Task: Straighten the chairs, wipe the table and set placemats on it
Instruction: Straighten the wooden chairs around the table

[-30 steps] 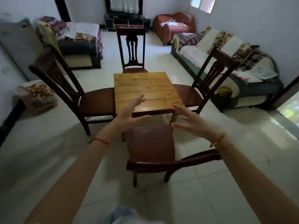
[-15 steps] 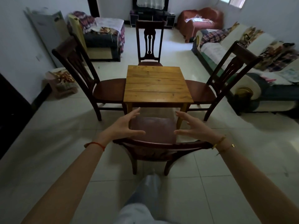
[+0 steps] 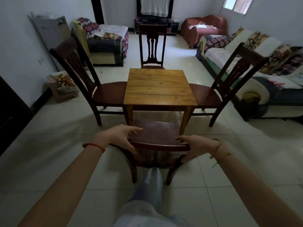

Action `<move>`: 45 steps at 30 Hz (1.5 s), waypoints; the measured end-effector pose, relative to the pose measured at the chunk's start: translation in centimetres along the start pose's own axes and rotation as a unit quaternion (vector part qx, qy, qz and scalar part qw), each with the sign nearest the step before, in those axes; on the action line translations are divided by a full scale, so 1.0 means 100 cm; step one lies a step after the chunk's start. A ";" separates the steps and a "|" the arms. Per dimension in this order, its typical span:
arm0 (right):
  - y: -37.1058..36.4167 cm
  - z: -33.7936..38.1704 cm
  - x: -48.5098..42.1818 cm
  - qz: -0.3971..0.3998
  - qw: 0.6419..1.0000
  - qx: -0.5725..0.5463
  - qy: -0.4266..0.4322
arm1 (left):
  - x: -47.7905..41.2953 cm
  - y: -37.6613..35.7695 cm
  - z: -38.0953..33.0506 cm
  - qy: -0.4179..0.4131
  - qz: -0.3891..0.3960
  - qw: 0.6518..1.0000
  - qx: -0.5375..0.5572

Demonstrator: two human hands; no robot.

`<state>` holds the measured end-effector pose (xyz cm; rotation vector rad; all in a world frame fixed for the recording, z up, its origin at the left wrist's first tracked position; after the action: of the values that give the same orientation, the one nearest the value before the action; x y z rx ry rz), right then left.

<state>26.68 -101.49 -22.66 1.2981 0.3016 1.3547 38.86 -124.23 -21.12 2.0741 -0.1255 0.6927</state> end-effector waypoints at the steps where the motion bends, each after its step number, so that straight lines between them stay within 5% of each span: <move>1: 0.001 0.000 -0.001 -0.002 1.000 0.008 0.005 | -0.001 -0.001 -0.001 0.000 0.008 1.000 0.004; 13: 0.006 -0.001 -0.006 -0.012 0.998 0.050 0.039 | 0.007 0.004 -0.018 0.005 -0.006 0.996 -0.093; 45: 0.068 -0.114 -0.017 0.032 0.999 0.005 -0.020 | -0.089 0.024 -0.096 -0.051 0.003 0.995 -0.084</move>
<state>13.46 -99.21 -22.06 1.3508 0.2419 1.3814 26.50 -119.42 -19.88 1.9477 -0.2411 0.5597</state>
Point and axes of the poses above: each hand's wrist, its own x-axis away from the middle knuckle, its own y-axis out of the back of the hand, z = x × y, the point moved 10 cm from there along -x, towards the middle knuckle, and after that the axes turned 8 degrees about y, right-handed, at the moved point
